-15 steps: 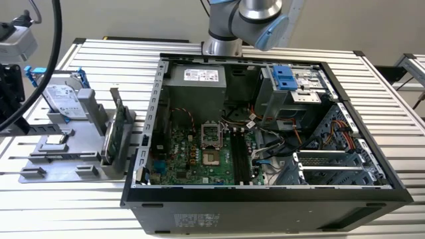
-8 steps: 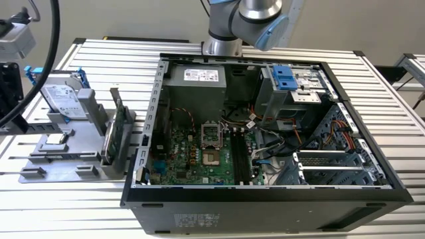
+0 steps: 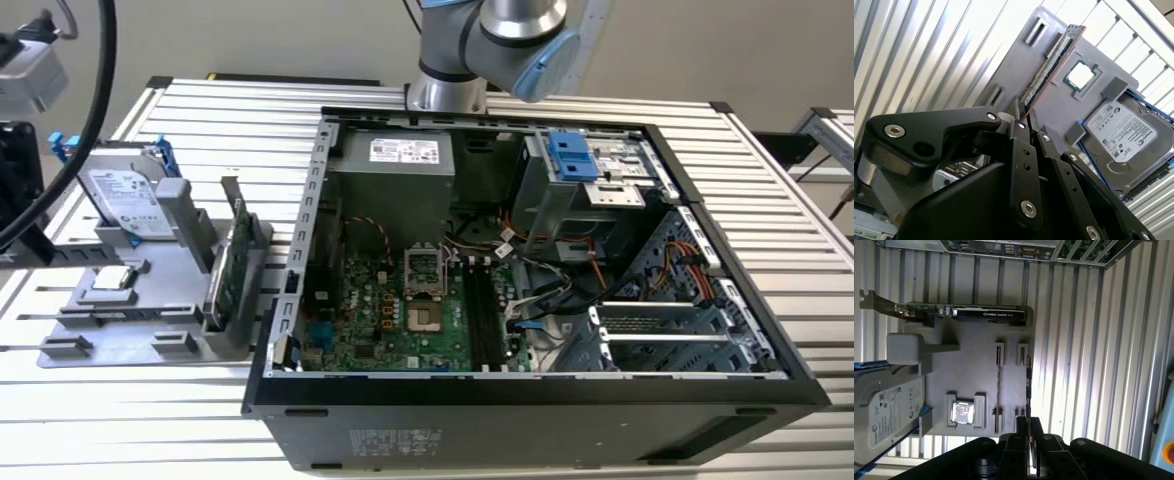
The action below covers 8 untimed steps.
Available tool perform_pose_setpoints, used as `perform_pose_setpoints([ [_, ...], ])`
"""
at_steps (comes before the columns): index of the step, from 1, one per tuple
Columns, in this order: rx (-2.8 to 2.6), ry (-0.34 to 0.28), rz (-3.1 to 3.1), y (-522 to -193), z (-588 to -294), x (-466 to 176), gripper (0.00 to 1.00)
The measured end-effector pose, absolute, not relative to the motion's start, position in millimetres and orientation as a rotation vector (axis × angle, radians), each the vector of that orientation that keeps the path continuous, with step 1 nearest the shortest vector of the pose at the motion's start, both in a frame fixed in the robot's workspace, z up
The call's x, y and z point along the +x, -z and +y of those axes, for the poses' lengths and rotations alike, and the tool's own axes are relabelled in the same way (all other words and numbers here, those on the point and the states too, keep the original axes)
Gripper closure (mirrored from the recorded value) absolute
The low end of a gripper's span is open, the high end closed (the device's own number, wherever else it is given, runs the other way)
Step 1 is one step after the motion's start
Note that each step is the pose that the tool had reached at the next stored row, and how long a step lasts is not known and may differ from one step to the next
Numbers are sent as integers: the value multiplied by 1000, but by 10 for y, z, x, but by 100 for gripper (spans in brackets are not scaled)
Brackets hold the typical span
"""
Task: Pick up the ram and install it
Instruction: 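Pick up the ram and move it above insertion slot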
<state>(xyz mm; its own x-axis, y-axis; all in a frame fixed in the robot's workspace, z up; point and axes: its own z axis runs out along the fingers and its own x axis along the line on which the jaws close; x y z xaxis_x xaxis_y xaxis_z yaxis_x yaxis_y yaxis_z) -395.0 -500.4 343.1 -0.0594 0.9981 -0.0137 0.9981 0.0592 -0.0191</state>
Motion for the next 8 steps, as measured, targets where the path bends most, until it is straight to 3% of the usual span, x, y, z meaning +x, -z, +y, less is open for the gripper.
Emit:
perform_pose_setpoints([
  [8,-2152,-36,-2284,-3466,-5004,-3953,100],
])
